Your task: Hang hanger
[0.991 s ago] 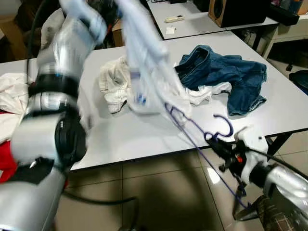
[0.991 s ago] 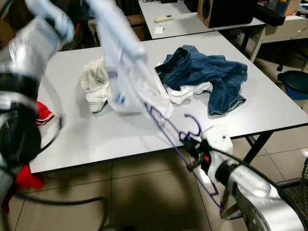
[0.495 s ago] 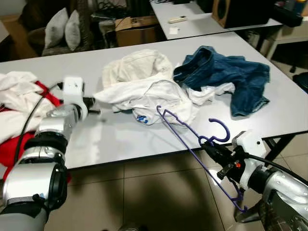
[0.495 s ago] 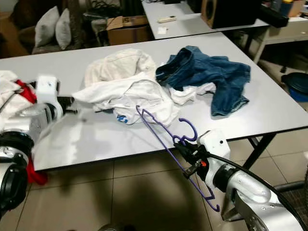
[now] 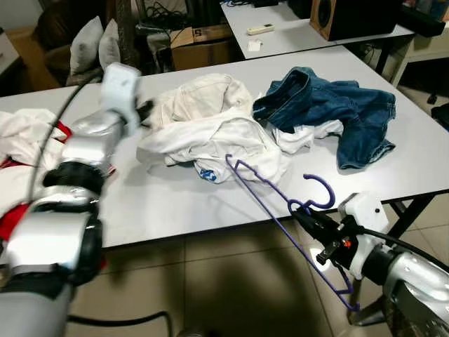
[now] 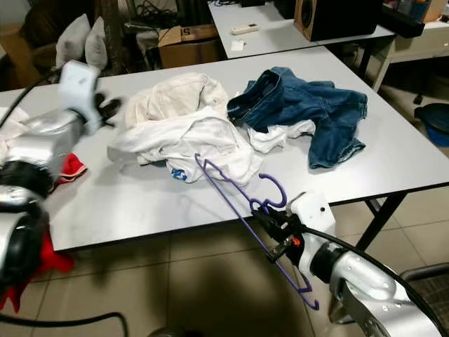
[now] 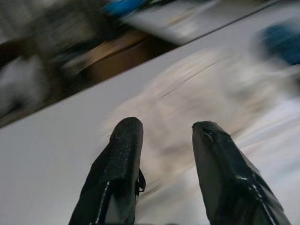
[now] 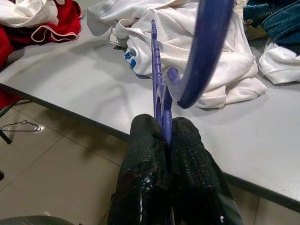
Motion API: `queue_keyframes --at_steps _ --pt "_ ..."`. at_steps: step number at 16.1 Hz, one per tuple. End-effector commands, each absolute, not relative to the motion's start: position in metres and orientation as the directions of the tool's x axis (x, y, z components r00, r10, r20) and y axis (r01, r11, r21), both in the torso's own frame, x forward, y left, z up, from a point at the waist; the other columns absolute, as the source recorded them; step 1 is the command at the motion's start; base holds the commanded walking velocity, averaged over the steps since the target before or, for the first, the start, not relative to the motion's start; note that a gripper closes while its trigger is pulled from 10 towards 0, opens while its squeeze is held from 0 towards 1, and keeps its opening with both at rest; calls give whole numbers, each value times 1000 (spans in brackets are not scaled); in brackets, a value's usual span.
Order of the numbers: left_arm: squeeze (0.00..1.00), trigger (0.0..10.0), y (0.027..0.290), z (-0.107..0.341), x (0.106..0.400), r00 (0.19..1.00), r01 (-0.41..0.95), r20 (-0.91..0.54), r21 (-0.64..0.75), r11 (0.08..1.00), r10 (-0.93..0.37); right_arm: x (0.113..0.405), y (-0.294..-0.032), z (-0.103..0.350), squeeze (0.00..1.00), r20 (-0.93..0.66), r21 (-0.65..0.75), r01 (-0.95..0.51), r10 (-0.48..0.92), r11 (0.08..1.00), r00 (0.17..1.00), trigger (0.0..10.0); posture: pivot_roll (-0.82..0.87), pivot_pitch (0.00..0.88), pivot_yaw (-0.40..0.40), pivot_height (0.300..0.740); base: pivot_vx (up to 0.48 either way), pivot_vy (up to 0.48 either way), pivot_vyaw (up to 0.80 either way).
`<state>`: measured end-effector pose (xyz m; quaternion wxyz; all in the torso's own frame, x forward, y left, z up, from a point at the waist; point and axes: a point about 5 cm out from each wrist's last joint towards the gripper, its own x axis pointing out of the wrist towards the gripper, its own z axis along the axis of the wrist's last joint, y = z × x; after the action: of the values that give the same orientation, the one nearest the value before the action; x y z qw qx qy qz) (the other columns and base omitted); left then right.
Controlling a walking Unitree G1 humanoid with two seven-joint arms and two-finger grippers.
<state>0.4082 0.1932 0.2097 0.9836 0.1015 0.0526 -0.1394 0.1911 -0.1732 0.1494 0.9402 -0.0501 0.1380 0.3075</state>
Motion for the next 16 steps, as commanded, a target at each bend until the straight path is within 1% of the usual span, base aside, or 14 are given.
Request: queue_keyframes --at_steps 1,2,3,4,6,8,10,12,14,16 --pt "43 10000 175 214 409 922 387 -109 182 904 -372 190 -173 156 0 -262 -31 -589 562 808 785 10000 -119 0 187 740 0 0 0" --pt "0 10000 148 203 407 873 487 -128 161 858 -471 190 -175 157 0 -262 -36 -582 555 812 790 10000 -139 0 196 740 0 0 0" --pt "0 10000 125 191 404 835 548 -149 147 824 -529 189 -176 158 0 -263 -46 -576 546 816 795 10000 -161 0 204 740 0 0 0" --pt "0 10000 113 181 403 831 553 -181 164 817 -527 187 -177 160 0 -261 -52 -568 538 821 802 10000 -176 0 210 740 0 0 0" --pt "0 10000 104 170 401 848 525 -217 234 818 -483 183 -180 162 0 -264 -62 -553 521 831 812 10000 -210 0 227 740 0 0 0" --pt "0 10000 103 167 402 878 475 -219 294 829 -426 178 -182 163 0 -269 -67 -539 505 839 820 10000 -233 0 236 740 0 0 0" --pt "0 10000 108 170 405 915 401 -197 347 848 -352 175 -184 164 0 -272 -67 -528 494 846 826 10000 -251 0 246 740 0 0 0" --pt "0 10000 124 167 407 951 304 -188 397 866 -247 172 -182 164 0 -272 -61 -520 488 852 830 10000 -253 0 239 740 0 0 0" --pt "0 10000 132 159 405 951 291 -224 427 856 -212 172 -181 164 0 -275 -57 -524 491 850 826 10000 -252 0 234 740 0 0 0" --pt "0 10000 142 139 398 929 323 -316 442 836 -192 175 -182 165 0 -279 -62 -538 503 841 818 10000 -242 0 213 740 0 0 0"
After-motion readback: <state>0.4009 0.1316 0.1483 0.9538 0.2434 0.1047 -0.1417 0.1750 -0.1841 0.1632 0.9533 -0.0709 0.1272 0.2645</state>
